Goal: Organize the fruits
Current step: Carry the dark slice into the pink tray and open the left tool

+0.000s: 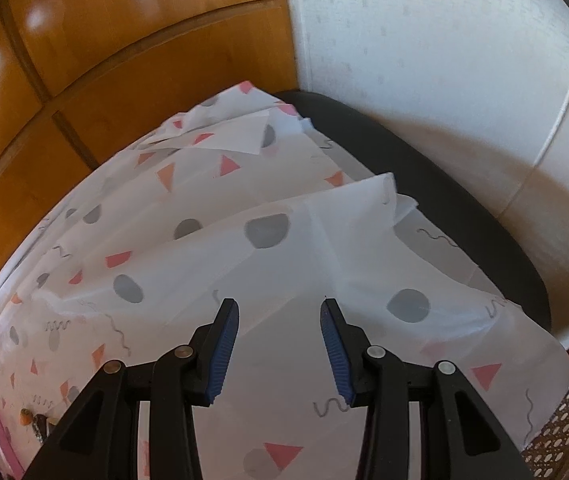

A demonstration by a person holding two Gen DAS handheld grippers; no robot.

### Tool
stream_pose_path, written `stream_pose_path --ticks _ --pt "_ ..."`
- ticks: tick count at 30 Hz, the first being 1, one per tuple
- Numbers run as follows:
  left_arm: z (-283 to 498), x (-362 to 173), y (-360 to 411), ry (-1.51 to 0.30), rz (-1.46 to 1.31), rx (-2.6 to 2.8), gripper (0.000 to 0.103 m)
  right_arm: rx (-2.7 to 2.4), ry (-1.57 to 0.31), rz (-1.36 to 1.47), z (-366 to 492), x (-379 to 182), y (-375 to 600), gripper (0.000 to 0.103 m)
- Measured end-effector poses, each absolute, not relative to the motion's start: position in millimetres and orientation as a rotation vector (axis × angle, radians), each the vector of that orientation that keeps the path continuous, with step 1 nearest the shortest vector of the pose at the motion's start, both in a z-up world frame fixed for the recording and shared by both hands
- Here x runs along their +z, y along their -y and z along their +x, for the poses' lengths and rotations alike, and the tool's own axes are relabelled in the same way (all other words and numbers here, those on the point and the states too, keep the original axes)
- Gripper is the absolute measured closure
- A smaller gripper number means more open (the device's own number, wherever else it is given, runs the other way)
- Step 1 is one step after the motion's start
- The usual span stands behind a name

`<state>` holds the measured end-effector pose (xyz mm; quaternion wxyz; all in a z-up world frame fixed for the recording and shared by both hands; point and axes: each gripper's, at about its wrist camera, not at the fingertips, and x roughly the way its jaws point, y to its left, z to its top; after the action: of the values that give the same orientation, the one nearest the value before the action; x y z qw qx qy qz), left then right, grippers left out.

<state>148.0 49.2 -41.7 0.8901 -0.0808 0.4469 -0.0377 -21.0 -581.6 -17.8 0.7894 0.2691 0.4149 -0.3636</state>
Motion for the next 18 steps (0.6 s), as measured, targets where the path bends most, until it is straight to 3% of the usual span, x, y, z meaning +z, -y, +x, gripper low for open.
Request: stream_pose_path --ticks 9,18 --pt "136 -34 -58 -0.897 -0.147 -0.047 0.065 -0.766 -0.915 0.537 -13 -19 576 0.060" --pt "113 -28 -71 -0.884 -0.154 -0.037 0.048 -0.717 -0.946 0.476 -1 -22 565 0.060"
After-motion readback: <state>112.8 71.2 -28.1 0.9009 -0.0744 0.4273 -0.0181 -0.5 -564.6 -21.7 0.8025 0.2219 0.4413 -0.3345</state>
